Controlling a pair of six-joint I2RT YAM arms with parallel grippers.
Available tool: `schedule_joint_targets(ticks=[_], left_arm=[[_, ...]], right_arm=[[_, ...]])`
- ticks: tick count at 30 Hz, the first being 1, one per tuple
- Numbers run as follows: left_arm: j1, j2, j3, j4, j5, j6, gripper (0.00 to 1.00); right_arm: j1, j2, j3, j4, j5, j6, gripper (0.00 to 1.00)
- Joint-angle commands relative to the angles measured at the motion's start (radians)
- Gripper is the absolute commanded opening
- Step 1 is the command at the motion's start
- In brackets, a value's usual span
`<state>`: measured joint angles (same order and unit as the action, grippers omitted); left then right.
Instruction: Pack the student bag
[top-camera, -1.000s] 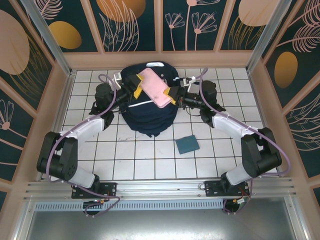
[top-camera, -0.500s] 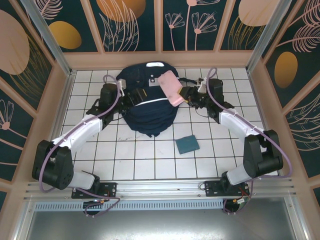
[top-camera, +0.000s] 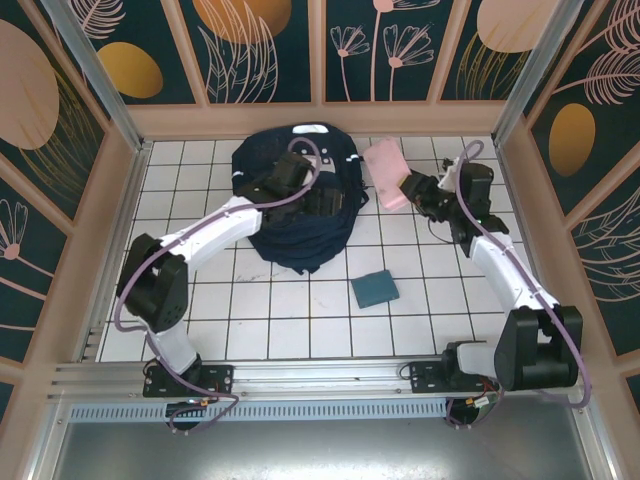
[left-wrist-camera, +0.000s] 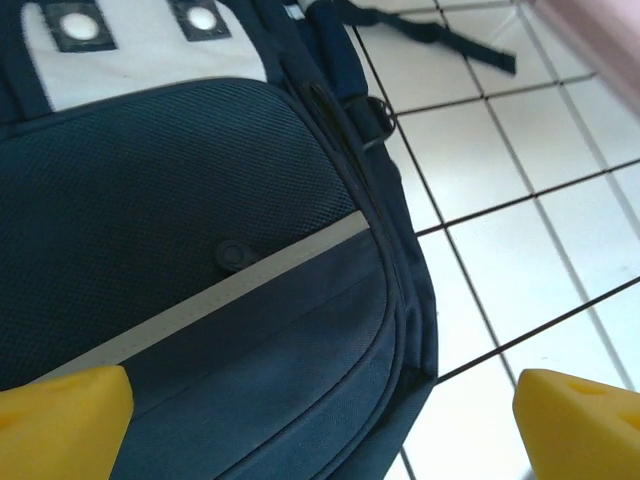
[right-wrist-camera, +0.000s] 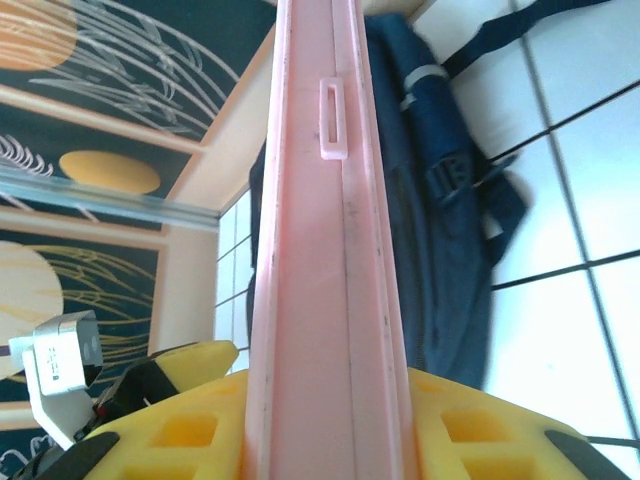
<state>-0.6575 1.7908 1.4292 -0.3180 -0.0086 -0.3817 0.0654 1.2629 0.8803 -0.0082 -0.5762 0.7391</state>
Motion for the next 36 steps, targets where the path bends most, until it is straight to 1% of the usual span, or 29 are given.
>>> schedule_joint_targets(ticks=[1, 2, 5, 6, 9, 12, 16, 18, 20, 22, 24, 26, 36], left_arm=[[-0.043, 0.075, 0.101, -0.169, -0.154, 0.141, 0.94], [-0.048, 0.103, 0.129, -0.202, -0.17, 0.165, 0.92], [-0.052, 0.172, 0.206, -0.293, -0.231, 0.221, 0.79], [-0.053, 0.186, 0.221, -0.313, -0.24, 0.236, 0.78], [-0.051, 0.24, 0.282, -0.382, -0.203, 0.295, 0.81], [-0.052, 0.298, 0.343, -0.447, -0.205, 0.314, 0.85], [-0.052, 0.355, 0.399, -0.489, -0.171, 0.337, 0.88], [-0.053, 0.373, 0.414, -0.48, -0.213, 0.332, 0.87], [-0.053, 0.394, 0.433, -0.464, -0.308, 0.313, 0.79], [-0.052, 0.404, 0.452, -0.449, -0.402, 0.297, 0.7], [-0.053, 0.403, 0.47, -0.439, -0.458, 0.291, 0.6], [-0.052, 0.383, 0.47, -0.415, -0.492, 0.286, 0.48], [-0.053, 0.273, 0.393, -0.295, -0.551, 0.316, 0.16]], right_arm=[[-0.037, -0.041, -0.031, -0.029, -0.031, -0.045, 0.2], [-0.046, -0.046, -0.036, -0.03, -0.036, -0.044, 0.2], [-0.053, -0.054, -0.046, -0.027, -0.039, -0.039, 0.2], [-0.053, -0.054, -0.048, -0.027, -0.039, -0.037, 0.2], [-0.052, -0.051, -0.048, -0.023, -0.046, -0.033, 0.2], [-0.053, -0.049, -0.05, -0.018, -0.054, -0.027, 0.2], [-0.05, -0.05, -0.058, -0.012, -0.056, -0.019, 0.2], [-0.051, -0.049, -0.062, -0.009, -0.056, -0.017, 0.2], [-0.05, -0.048, -0.067, -0.004, -0.06, -0.012, 0.2], [-0.048, -0.048, -0.067, -0.003, -0.062, -0.013, 0.2], [-0.045, -0.045, -0.063, -0.003, -0.06, -0.012, 0.2], [-0.041, -0.04, -0.056, -0.007, -0.062, -0.015, 0.2], [-0.013, -0.026, -0.044, -0.004, -0.05, -0.007, 0.2]])
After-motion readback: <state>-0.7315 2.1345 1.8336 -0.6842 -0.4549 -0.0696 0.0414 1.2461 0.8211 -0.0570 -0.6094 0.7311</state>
